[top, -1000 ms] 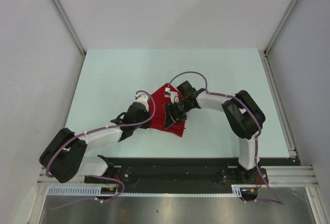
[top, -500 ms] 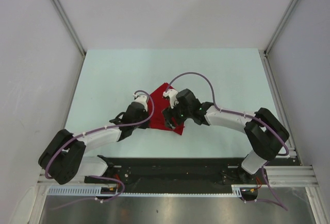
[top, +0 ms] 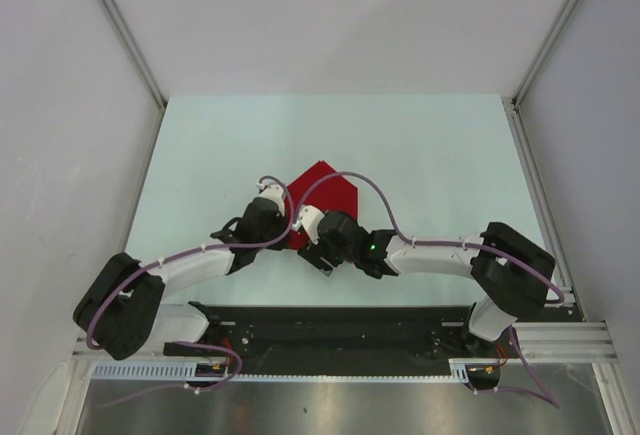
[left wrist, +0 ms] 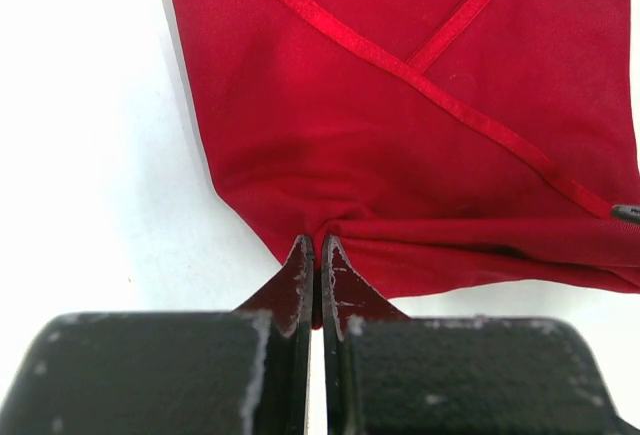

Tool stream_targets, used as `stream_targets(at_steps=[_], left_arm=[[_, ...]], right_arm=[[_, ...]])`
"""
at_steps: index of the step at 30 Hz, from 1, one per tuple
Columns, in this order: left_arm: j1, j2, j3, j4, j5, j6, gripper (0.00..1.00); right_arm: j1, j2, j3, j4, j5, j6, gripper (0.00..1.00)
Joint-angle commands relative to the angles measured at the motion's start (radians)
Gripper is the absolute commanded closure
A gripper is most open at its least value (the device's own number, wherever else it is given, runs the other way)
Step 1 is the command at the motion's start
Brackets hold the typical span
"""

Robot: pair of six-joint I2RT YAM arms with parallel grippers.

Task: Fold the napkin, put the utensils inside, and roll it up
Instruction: Roll the napkin with the utensil

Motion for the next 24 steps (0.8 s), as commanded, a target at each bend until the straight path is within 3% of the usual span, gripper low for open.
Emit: stream_targets(at_steps=[1,12,21,22,24], left_arm=[[0.009,-0.009,0.014,-0.015,0.013,-0.010,1.00],[0.018,-0.009,0.018,-0.019,0.019,-0.007,1.00],[0.029,-0.015,0.020,-0.022,0.022,-0.005,1.00],[0.030,-0.016,0.021,-0.022,0.022,-0.005,1.00],[0.032,-0.021,0.024,-0.022,0.025,-0.005,1.00]], right_arm=[[0.062,0.027,-0.023,0.074,0.158,-0.069,0.23],[0.070,0.081,-0.045,0.103,0.192,-0.076,0.34],[0.033,0.104,-0.048,0.065,0.143,-0.060,0.73],[0.028,0.107,-0.043,0.056,0.106,-0.056,0.81],[0.017,0.115,-0.034,0.030,0.064,-0.044,0.83]])
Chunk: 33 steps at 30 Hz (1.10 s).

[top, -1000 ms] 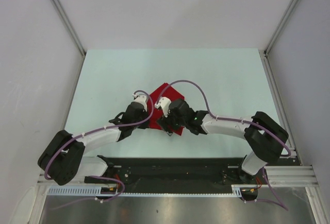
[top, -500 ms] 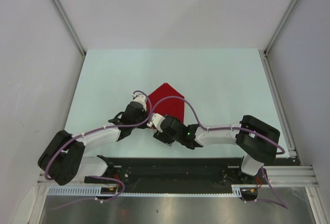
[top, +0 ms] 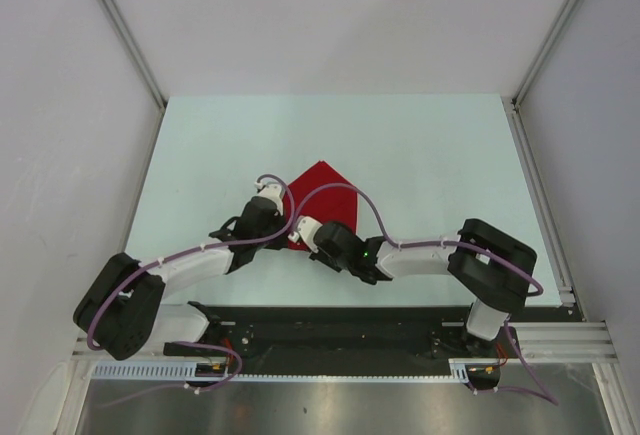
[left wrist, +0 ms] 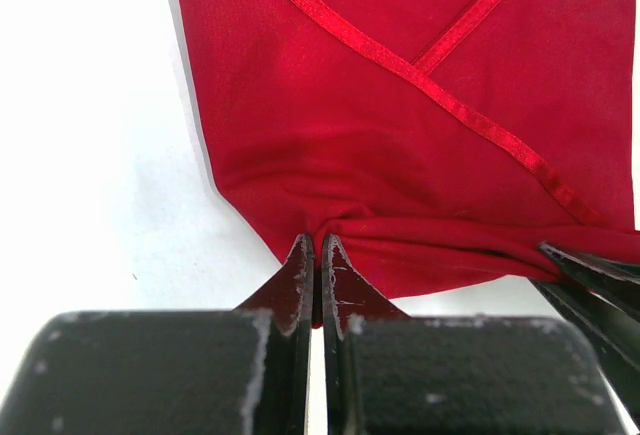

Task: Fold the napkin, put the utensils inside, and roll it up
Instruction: Roll the napkin with the utensil

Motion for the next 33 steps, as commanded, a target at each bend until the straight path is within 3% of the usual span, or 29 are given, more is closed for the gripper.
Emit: stream_targets(at_steps=[1,6,21,33], left_arm=[[0.014,-0.023,0.027,-0.016,0.009,0.003,1.00],[0.021,-0.021,0.037,-0.025,0.005,0.009,1.00],[0.040,-0.062,0.040,-0.084,-0.018,0.001,1.00],[0.073,0.030,0.072,-0.079,-0.001,0.007,1.00]], right_arm=[[-0.022,0.024,0.018,-0.042,-0.116,0.030,0.86],[-0.064,0.050,0.081,-0.156,-0.297,0.090,1.00],[-0.268,0.202,0.260,-0.335,-0.923,0.289,1.00],[-0.392,0.337,0.260,-0.279,-1.052,0.372,1.00]])
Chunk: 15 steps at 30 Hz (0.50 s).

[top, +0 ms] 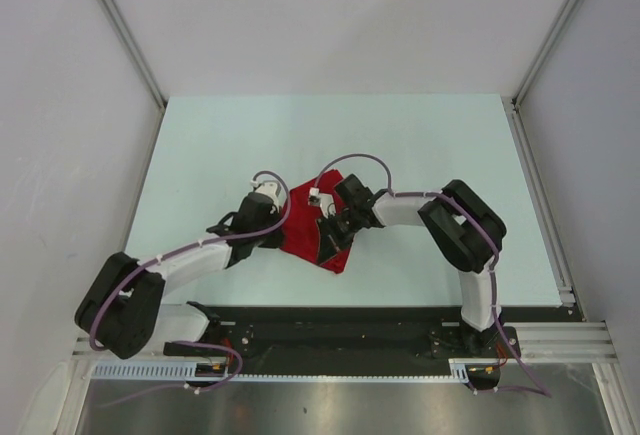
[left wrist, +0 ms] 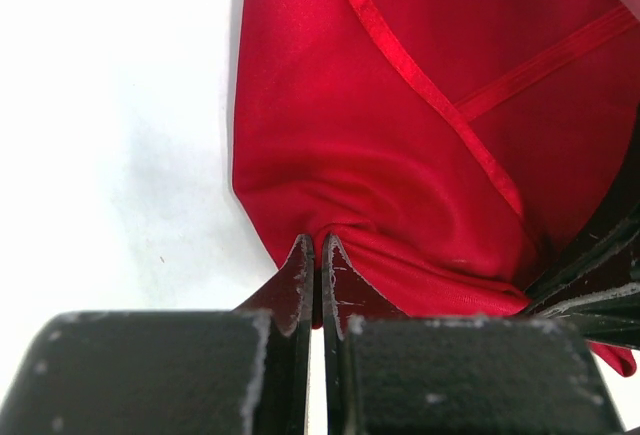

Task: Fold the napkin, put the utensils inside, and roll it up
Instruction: Roll the napkin with the utensil

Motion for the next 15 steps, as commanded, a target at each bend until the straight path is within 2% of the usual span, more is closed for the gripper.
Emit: stream_targets(at_steps=[1,5,7,10,11,13,14,15], left_arm=[[0.030,0.035,0.049,0.006,-0.023,0.007,0.99],[0.046,0.067,0.057,0.000,-0.012,0.005,1.00],[0.052,0.078,0.060,-0.004,-0.003,0.007,1.00],[0.053,0.078,0.060,-0.010,0.010,0.007,1.00],[0.053,0.076,0.060,-0.010,0.014,0.007,1.00],[0.053,0.073,0.064,-0.013,0.021,0.007,1.00],[0.053,0.075,0.064,-0.014,0.023,0.008,1.00],[0.053,0.075,0.067,-0.019,0.024,0.008,1.00]], right_arm=[[-0.035,0.077,-0.002,-0.020,-0.038,0.027,1.00],[-0.063,0.091,-0.022,0.024,-0.106,0.050,1.00],[-0.071,0.074,-0.031,0.050,-0.128,0.059,0.96],[-0.068,0.018,-0.028,0.036,-0.139,0.041,0.84],[-0.066,-0.020,-0.025,0.029,-0.139,0.035,0.74],[-0.066,-0.056,-0.020,0.004,-0.136,0.013,0.65],[-0.065,-0.091,-0.019,-0.008,-0.118,0.001,0.56],[-0.064,-0.107,-0.014,-0.017,-0.104,-0.008,0.53]])
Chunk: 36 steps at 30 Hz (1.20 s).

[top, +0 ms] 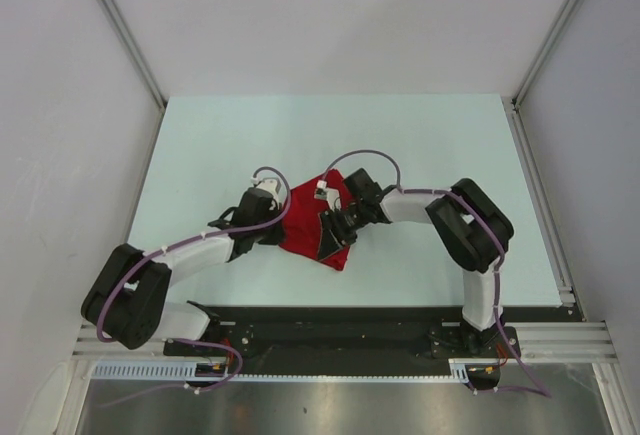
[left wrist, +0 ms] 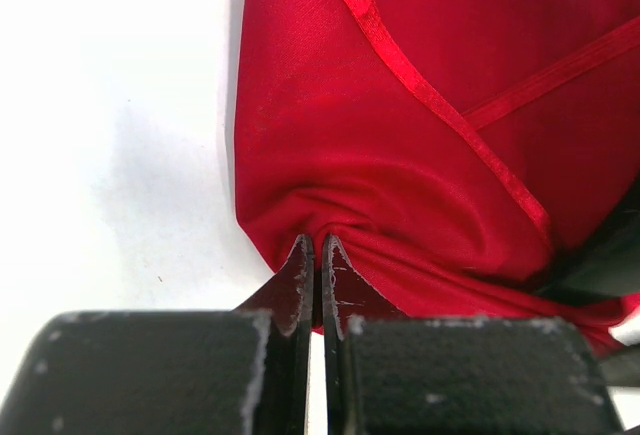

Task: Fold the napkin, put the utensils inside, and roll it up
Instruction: Roll the napkin with the utensil

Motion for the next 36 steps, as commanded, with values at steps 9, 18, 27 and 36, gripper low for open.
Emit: stream_targets(at_steps=[9,18,27,36], left_arm=[[0.019,0.007,0.027,-0.014,-0.006,0.013,1.00],[0.019,0.006,0.033,-0.017,-0.001,0.013,1.00],[0.019,0.001,0.033,-0.020,-0.007,0.013,1.00],[0.019,0.000,0.039,-0.022,-0.010,0.013,1.00]], right_arm=[[0.090,-0.348,-0.091,-0.048,0.437,-0.152,0.37],[0.281,-0.422,-0.165,0.018,0.860,-0.281,0.30],[0.344,-0.347,-0.162,-0.003,0.954,-0.298,0.42],[0.278,-0.332,-0.160,-0.037,0.739,-0.258,0.85]])
